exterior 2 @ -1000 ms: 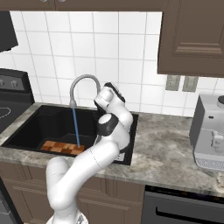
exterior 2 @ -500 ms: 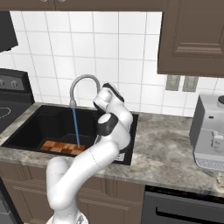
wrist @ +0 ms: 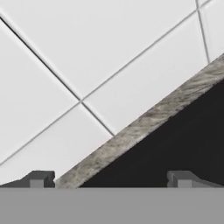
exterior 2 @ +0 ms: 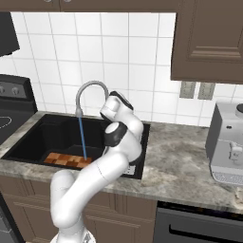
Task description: Turn on the sink faucet with hot water and rinse the cutting board for ten seconds, then turn off the faucet. Push the cutting board to reach the water if necessary.
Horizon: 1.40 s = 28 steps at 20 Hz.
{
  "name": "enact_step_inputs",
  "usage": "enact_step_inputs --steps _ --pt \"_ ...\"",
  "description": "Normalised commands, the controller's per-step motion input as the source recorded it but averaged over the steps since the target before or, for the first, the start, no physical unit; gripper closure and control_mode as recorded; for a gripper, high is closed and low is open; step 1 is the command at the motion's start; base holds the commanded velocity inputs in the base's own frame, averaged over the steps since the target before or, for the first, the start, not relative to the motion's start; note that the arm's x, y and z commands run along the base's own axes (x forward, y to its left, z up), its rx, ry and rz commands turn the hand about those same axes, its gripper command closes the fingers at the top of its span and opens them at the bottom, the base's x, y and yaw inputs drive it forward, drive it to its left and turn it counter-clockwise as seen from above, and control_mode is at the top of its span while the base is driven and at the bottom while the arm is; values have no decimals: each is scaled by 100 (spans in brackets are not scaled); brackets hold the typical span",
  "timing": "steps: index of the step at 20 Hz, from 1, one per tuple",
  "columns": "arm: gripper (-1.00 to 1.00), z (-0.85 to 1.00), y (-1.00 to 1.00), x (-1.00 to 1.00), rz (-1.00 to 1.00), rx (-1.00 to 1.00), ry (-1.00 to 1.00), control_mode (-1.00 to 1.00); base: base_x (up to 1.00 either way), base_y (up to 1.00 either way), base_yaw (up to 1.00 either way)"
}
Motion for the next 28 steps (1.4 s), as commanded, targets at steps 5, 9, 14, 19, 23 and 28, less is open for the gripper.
enact_step_inputs --steps 5,9,14,19,23,28 --pt "-100 -1 -3 -88 0 -2 1 -100 0 0 0" --pt "-100 0 0 -48 0 -3 0 -100 0 0 0" --pt "-100 0 0 -48 0 -4 0 -100 0 0 0" --pt "-100 -1 0 -68 0 -7 3 -100 0 0 0" --pt "-100 0 0 -59 0 -5 1 -100 0 0 0" --pt "-100 0 0 -20 2 -1 0 -100 0 0 0"
